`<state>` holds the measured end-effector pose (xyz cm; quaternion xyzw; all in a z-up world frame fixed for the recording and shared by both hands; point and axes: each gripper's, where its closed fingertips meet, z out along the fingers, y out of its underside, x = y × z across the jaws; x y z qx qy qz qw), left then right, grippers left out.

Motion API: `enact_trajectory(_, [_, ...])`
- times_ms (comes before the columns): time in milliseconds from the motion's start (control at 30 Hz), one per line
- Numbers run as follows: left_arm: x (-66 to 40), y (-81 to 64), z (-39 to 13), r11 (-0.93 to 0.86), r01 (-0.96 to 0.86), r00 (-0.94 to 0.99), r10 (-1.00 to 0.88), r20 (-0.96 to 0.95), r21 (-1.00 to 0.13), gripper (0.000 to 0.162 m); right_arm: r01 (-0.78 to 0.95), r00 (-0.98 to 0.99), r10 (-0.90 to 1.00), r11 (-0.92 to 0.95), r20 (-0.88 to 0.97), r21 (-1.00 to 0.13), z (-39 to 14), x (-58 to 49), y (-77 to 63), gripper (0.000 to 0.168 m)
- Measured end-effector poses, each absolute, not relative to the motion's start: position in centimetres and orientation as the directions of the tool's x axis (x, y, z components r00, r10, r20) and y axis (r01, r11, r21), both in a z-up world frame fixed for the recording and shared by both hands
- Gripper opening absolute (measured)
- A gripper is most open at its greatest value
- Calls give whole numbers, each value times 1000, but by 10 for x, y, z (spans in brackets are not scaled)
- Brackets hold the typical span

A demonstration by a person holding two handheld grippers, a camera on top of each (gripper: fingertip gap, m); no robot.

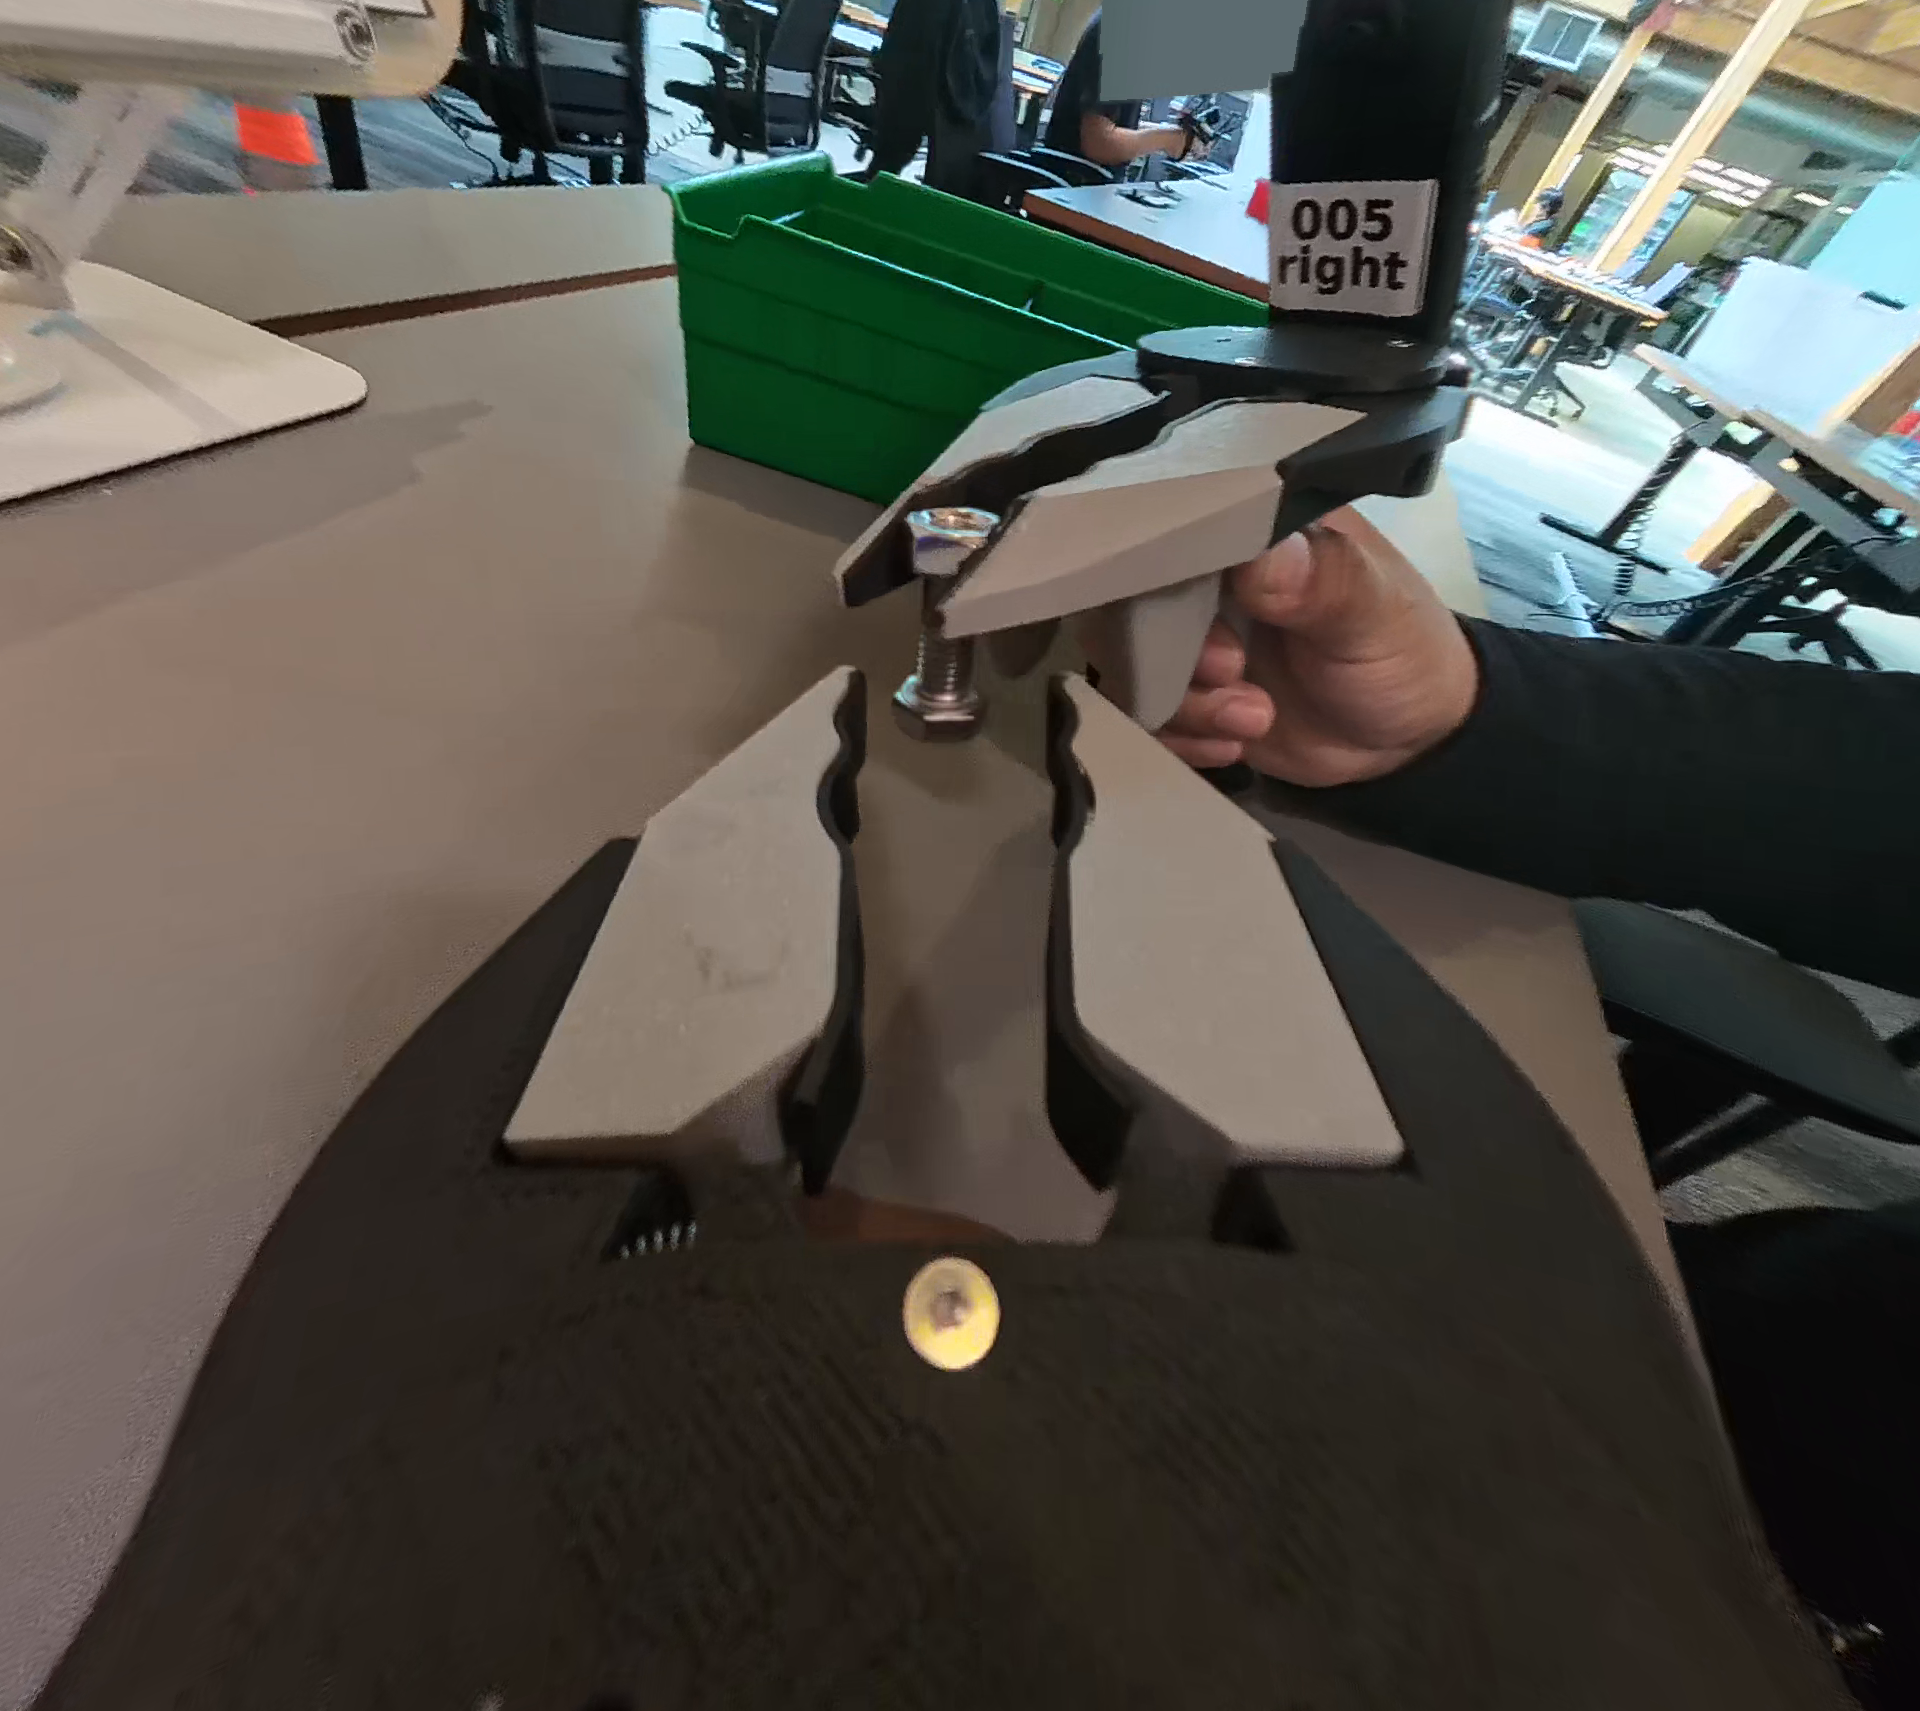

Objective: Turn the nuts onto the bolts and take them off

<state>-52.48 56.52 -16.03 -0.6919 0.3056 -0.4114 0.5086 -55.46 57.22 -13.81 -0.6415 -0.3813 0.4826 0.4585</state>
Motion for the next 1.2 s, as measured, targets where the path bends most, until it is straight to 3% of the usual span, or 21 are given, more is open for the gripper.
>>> enact_trajectory(433, [-528, 569, -160, -294, 9, 494, -830, 259, -956, 20, 49, 235, 915, -349, -329, -936, -143, -553, 576, 15])
enact_trajectory(533, [-527, 567, -160, -275, -4, 489, -839, 238, -961, 7, 56, 229, 919, -342, -322, -938, -143, -555, 573, 15])
enact_trajectory(1000, [-525, 565, -161, -289, -6, 471, -845, 252, -957, 7, 68, 218, 922, -342, -320, -937, -144, -556, 570, 15])
enact_trajectory(1133, [-525, 566, -161, -303, 1, 475, -839, 267, -953, 15, 67, 214, 922, -344, -323, -937, -144, -556, 570, 15])
enact_trajectory(1200, [-525, 565, -161, -299, 0, 469, -843, 264, -954, 7, 66, 214, 922, -343, -323, -937, -144, -556, 570, 15])
